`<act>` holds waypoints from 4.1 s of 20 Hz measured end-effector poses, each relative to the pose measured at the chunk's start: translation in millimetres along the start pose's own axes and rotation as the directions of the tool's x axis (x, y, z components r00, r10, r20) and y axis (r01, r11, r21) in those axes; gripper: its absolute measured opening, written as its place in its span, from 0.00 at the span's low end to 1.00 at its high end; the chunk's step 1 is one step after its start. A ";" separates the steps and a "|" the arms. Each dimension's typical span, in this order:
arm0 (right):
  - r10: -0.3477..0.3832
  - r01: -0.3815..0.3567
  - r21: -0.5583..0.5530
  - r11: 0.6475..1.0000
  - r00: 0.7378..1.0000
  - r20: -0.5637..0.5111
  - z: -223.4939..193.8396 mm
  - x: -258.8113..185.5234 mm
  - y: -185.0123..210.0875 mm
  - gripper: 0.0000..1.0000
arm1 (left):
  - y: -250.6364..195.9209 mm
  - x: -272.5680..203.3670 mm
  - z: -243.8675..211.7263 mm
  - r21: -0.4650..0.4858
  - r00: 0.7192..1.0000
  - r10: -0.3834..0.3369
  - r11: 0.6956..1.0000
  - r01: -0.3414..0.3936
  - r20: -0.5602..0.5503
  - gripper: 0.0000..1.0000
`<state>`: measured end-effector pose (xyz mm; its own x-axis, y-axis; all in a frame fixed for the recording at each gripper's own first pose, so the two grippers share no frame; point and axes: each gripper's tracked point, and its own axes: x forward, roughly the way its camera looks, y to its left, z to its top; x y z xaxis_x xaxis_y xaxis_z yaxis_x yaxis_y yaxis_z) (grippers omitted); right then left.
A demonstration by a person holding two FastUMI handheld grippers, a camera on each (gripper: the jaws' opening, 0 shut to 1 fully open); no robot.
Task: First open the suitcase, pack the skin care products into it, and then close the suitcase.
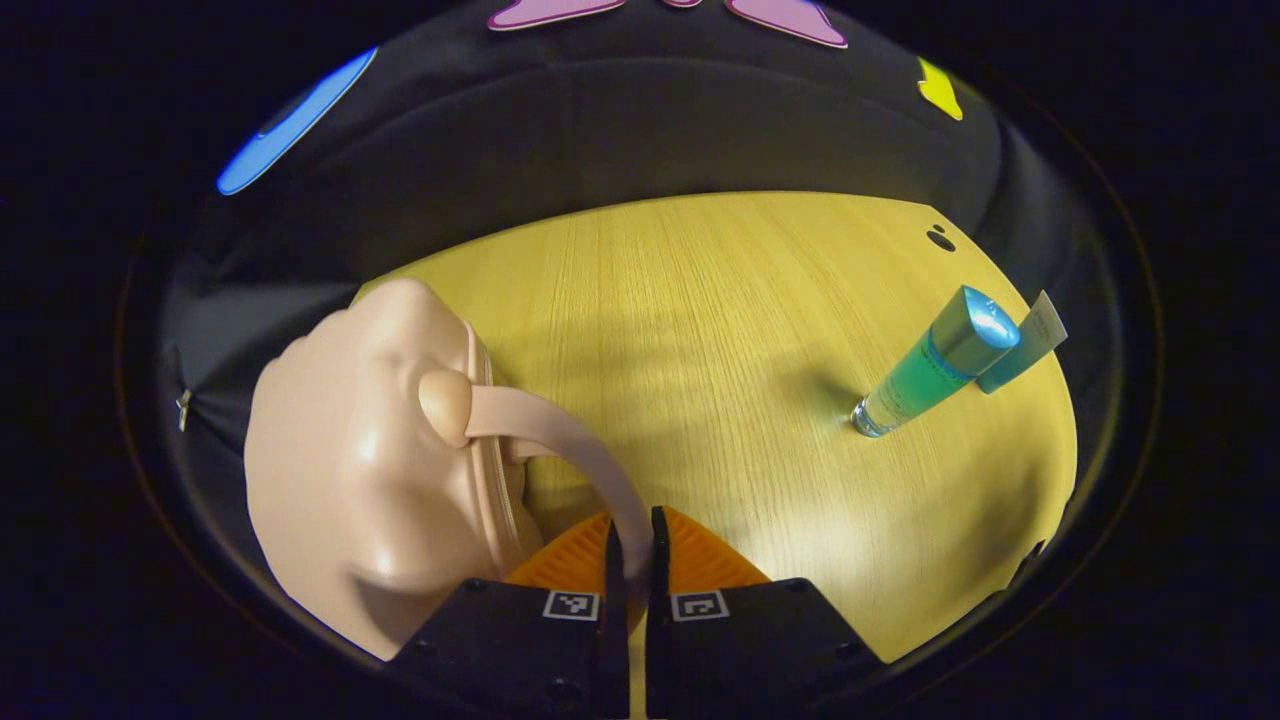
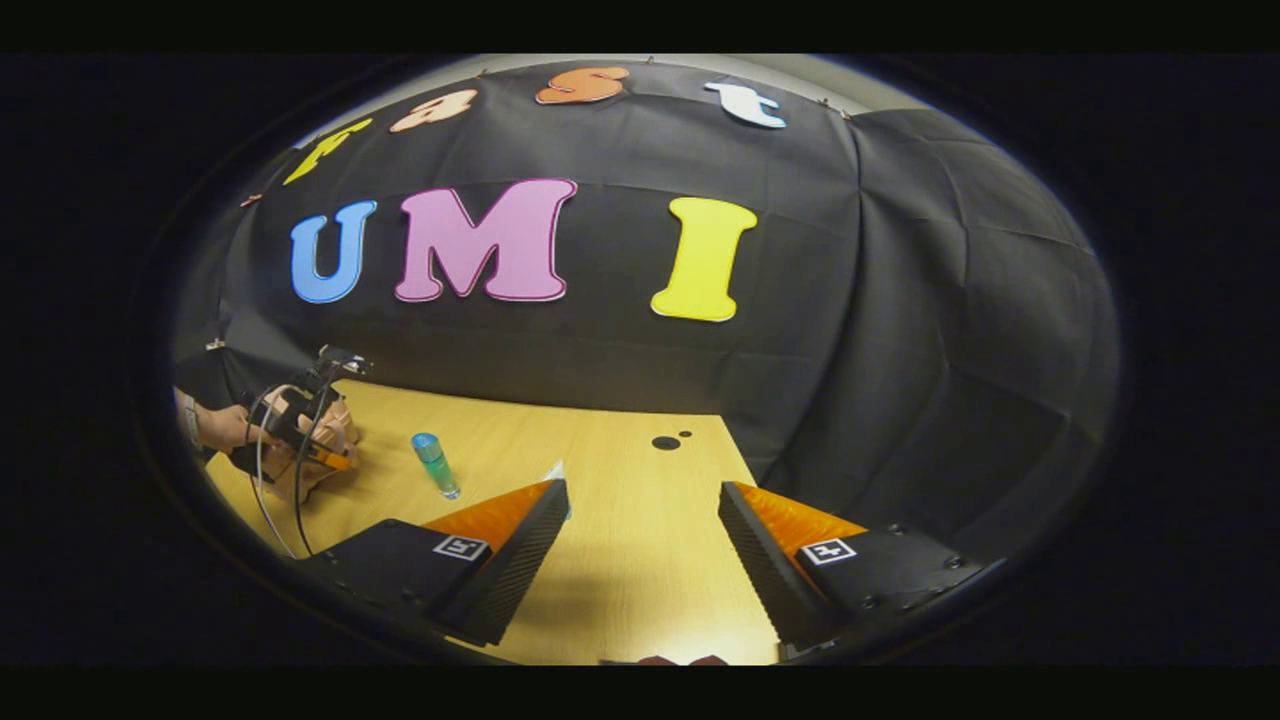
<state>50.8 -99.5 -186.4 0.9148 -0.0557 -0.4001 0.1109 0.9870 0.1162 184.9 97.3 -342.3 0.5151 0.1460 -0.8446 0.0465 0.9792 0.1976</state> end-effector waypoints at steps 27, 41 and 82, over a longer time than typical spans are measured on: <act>0.025 -0.025 0.010 1.000 0.998 -0.064 33.4 -2.9 188.6 0.96 | 512.4 -140.1 -80.2 -0.534 0.958 0.195 0.843 -0.054 0.210 0.06; -0.078 0.087 0.046 0.995 0.982 -0.170 14.9 -19.2 213.7 0.97 | 553.2 -5.6 -196.0 -0.501 0.983 0.183 0.852 -0.153 0.011 0.16; 0.143 -0.137 0.047 0.989 0.977 -0.161 -49.0 94.8 115.3 0.96 | -153.5 -44.4 71.5 0.080 0.840 -0.260 0.964 0.253 0.476 0.98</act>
<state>131.3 16.4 -255.5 0.8469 0.1110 -0.5200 0.0024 0.9771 0.2126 216.1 -69.5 -299.6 0.8282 -0.1989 -0.5240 0.2435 0.9698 0.0168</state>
